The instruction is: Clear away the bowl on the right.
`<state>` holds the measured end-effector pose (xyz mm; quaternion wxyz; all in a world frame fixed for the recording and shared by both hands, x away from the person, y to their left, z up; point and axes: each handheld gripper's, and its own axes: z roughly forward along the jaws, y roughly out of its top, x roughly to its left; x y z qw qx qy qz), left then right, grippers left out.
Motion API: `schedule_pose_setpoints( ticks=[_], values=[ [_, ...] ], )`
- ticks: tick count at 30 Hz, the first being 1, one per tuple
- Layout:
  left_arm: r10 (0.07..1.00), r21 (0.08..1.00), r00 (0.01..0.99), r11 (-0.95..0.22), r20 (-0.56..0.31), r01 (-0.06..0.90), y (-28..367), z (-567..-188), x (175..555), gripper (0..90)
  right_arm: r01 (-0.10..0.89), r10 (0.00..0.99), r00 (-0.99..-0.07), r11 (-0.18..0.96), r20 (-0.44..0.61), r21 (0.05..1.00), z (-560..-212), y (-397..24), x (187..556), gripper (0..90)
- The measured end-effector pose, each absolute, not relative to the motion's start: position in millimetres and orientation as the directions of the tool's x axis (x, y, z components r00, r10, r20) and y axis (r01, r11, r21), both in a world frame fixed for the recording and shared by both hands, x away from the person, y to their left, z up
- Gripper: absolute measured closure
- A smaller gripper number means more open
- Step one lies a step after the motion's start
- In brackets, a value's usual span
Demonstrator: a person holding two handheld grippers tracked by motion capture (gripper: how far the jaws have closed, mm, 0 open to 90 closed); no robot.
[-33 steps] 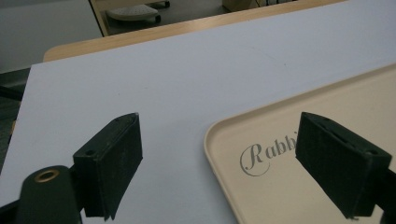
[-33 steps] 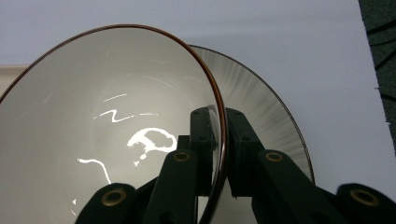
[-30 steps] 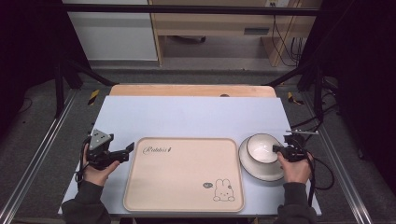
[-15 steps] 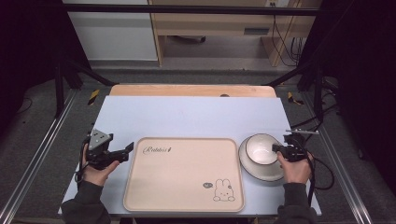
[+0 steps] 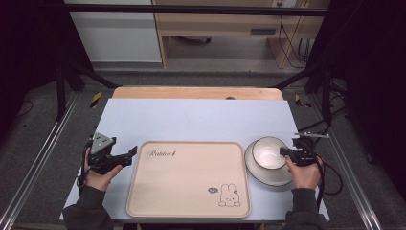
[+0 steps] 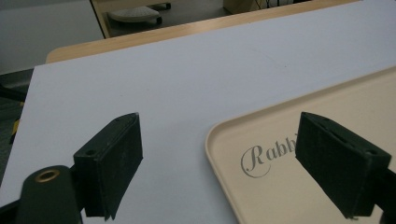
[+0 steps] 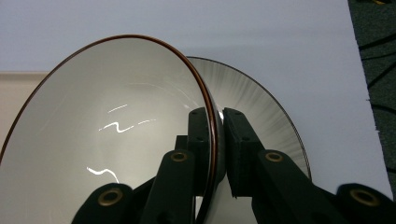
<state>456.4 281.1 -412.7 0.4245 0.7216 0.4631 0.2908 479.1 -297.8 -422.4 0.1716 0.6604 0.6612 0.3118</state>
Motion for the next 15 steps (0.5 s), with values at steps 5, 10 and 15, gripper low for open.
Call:
schedule_pose_setpoints(
  ticks=[5,10,15],
  values=[
    [0.916,0.883,0.402,-0.207,0.022,0.422,281.1,-412.5,457.1,14.6,0.751,0.976,-0.086,-0.068,0.199,0.657,-419.1,-298.7,476.3,81.7],
    [0.915,0.880,0.402,-0.209,0.023,0.427,281.1,-412.9,457.1,14.5,0.746,0.973,-0.087,-0.078,0.212,0.662,-416.6,-299.7,474.1,81.6],
    [0.917,0.883,0.399,-0.204,0.021,0.422,281.5,-412.7,457.1,14.6,0.738,0.972,-0.103,-0.067,0.211,0.671,-414.7,-299.0,472.7,81.6]
  ],
)
